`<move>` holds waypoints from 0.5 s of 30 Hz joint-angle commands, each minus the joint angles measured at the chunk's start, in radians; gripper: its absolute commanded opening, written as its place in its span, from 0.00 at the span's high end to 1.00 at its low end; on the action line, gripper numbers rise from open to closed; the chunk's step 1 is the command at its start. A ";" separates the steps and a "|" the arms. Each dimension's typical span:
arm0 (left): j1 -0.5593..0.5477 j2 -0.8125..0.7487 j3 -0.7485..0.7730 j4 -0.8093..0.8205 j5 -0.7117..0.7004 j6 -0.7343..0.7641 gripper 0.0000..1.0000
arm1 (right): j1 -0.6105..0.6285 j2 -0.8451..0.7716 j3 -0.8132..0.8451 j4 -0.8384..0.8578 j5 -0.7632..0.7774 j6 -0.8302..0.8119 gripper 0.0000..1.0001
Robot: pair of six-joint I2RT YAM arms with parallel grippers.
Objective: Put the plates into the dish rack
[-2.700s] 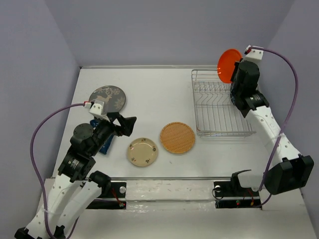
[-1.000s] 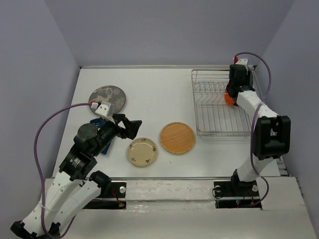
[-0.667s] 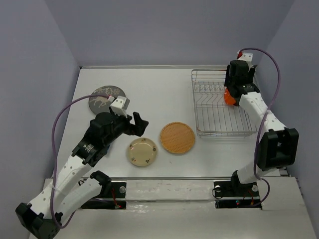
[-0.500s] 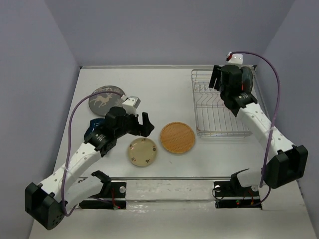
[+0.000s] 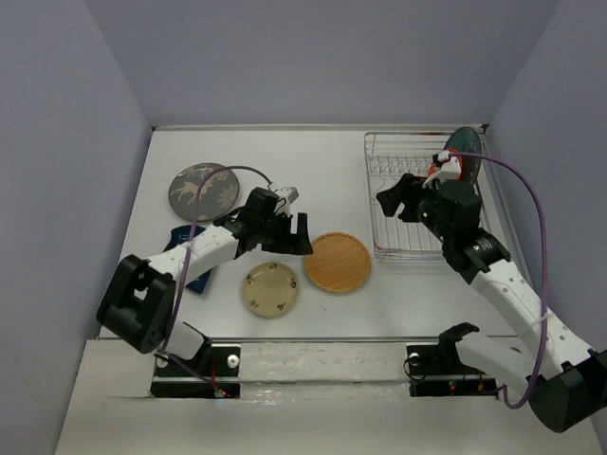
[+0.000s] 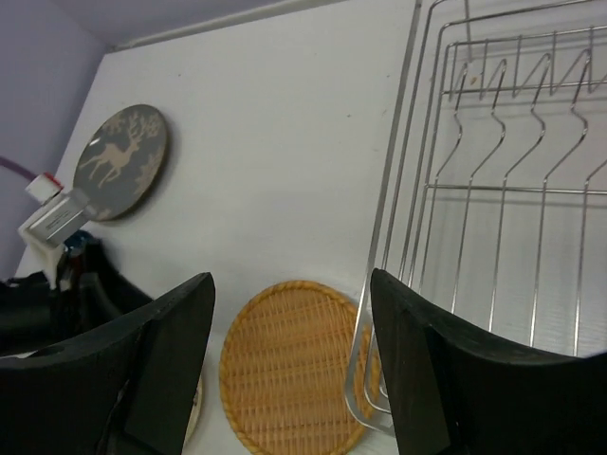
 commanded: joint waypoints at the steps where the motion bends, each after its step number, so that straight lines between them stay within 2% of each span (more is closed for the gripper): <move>1: 0.002 0.116 0.131 -0.005 0.054 0.017 0.12 | 0.005 -0.081 -0.073 0.090 -0.164 0.059 0.28; 7: 0.002 0.295 0.286 -0.102 0.040 0.083 0.13 | 0.005 -0.123 -0.150 0.117 -0.222 0.071 0.28; 13: 0.002 0.423 0.358 -0.152 0.054 0.123 0.25 | 0.005 -0.132 -0.168 0.121 -0.235 0.065 0.29; 15: 0.002 0.446 0.353 -0.143 0.080 0.126 0.32 | 0.005 -0.126 -0.171 0.124 -0.239 0.063 0.29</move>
